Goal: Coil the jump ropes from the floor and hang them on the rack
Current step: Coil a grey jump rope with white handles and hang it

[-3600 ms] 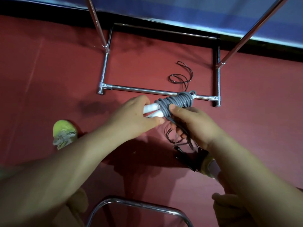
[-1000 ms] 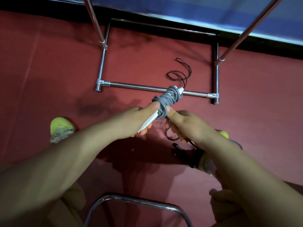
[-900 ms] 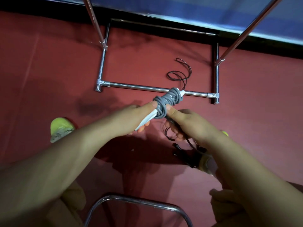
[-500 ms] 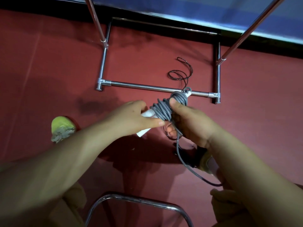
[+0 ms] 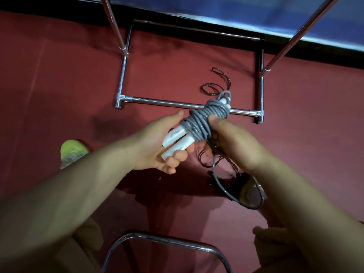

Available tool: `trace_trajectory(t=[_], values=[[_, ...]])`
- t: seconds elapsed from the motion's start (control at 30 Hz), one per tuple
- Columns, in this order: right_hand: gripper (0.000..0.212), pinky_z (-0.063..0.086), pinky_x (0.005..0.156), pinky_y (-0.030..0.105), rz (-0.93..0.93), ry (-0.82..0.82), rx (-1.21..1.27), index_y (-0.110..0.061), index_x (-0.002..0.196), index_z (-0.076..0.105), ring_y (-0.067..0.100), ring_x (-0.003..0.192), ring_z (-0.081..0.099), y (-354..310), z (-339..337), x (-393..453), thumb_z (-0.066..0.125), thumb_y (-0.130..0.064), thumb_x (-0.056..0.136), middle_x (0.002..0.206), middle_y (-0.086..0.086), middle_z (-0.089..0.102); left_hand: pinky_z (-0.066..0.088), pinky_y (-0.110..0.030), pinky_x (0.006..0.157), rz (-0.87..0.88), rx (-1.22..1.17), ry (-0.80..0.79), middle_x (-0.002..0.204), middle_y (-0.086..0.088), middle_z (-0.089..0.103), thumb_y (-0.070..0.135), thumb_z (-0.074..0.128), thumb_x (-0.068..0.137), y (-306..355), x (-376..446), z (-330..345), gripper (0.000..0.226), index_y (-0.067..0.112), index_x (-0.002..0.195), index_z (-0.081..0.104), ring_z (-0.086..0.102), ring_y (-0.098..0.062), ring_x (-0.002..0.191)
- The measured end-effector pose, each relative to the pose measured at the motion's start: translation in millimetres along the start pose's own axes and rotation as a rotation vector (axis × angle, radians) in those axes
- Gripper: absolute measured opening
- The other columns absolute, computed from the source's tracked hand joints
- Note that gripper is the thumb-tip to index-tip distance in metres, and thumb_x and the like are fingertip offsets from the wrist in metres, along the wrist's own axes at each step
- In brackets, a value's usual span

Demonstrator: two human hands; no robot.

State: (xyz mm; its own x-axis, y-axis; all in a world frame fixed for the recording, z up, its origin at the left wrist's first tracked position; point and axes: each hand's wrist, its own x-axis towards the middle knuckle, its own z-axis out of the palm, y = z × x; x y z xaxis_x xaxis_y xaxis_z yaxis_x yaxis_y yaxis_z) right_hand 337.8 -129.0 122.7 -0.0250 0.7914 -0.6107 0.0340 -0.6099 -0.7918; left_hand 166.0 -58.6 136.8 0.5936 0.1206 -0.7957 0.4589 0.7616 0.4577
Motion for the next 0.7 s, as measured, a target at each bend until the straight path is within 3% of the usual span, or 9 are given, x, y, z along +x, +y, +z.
trace_trajectory(t=[0.07, 0.13, 0.2, 0.43, 0.53, 0.6, 0.7], values=[[0.048, 0.037, 0.059, 0.036, 0.007, 0.025, -0.245, -0.013, 0.073, 0.056, 0.02, 0.054, 0.042, 1, 0, -3, 0.038, -0.05, 0.098, 0.063, 0.005, 0.053, 0.037, -0.025, 0.05, 0.059, 0.195, 0.174, 0.047, 0.001, 0.043, 0.066, 0.019, 0.091, -3, 6, 0, 0.068, 0.012, 0.071, 0.054, 0.034, -0.012, 0.037], [0.046, 0.03, 0.05, 0.028, 0.015, 0.042, -0.272, -0.02, 0.065, 0.049, 0.011, 0.046, 0.031, 1, 0, -4, 0.034, -0.045, 0.101, 0.052, -0.011, 0.042, 0.036, -0.025, 0.049, 0.104, 0.285, 0.272, 0.047, 0.0, 0.044, 0.063, 0.018, 0.093, -5, 9, 3, 0.068, 0.011, 0.07, 0.054, 0.035, -0.013, 0.036], [0.044, 0.022, 0.044, 0.024, 0.021, 0.05, -0.248, -0.021, 0.066, 0.043, 0.008, 0.043, 0.023, -1, 0, -3, 0.033, -0.045, 0.101, 0.045, -0.015, 0.034, 0.035, -0.025, 0.049, 0.138, 0.288, 0.314, 0.048, -0.001, 0.045, 0.061, 0.02, 0.094, -6, 9, 6, 0.067, 0.009, 0.069, 0.054, 0.035, -0.014, 0.037], [0.054, 0.031, 0.045, 0.023, 0.192, 0.081, -0.232, -0.013, 0.066, 0.052, 0.011, 0.034, 0.032, -7, 0, -4, 0.041, -0.058, 0.093, 0.043, -0.004, 0.037, 0.035, -0.028, 0.051, 0.184, 0.38, 0.412, 0.051, -0.002, 0.048, 0.058, 0.026, 0.096, -6, 11, 3, 0.064, 0.008, 0.071, 0.057, 0.039, -0.017, 0.042], [0.051, 0.042, 0.052, 0.027, 0.265, 0.067, -0.097, -0.011, 0.076, 0.061, 0.012, 0.04, 0.04, -8, -2, -3, 0.046, -0.057, 0.091, 0.054, 0.001, 0.043, 0.04, -0.03, 0.062, 0.227, 0.67, 0.539, 0.059, 0.002, 0.054, 0.059, 0.03, 0.093, -6, 10, 1, 0.057, 0.016, 0.066, 0.055, 0.048, -0.017, 0.053], [0.055, 0.045, 0.049, 0.026, 0.313, 0.033, 0.001, -0.011, 0.087, 0.064, 0.011, 0.045, 0.039, -8, 0, -3, 0.047, -0.062, 0.086, 0.058, -0.002, 0.044, 0.043, -0.034, 0.069, 0.248, 0.847, 0.618, 0.07, -0.001, 0.058, 0.063, 0.034, 0.089, -6, 9, -1, 0.054, 0.016, 0.069, 0.054, 0.055, -0.021, 0.067], [0.046, 0.028, 0.04, 0.02, 0.284, 0.071, 0.08, -0.016, 0.08, 0.06, 0.009, 0.044, 0.027, -10, 3, -5, 0.05, -0.06, 0.085, 0.059, -0.004, 0.035, 0.039, -0.034, 0.063, 0.273, 0.937, 0.654, 0.075, 0.0, 0.055, 0.066, 0.043, 0.083, -8, 10, -2, 0.051, 0.017, 0.076, 0.053, 0.052, -0.019, 0.071]])
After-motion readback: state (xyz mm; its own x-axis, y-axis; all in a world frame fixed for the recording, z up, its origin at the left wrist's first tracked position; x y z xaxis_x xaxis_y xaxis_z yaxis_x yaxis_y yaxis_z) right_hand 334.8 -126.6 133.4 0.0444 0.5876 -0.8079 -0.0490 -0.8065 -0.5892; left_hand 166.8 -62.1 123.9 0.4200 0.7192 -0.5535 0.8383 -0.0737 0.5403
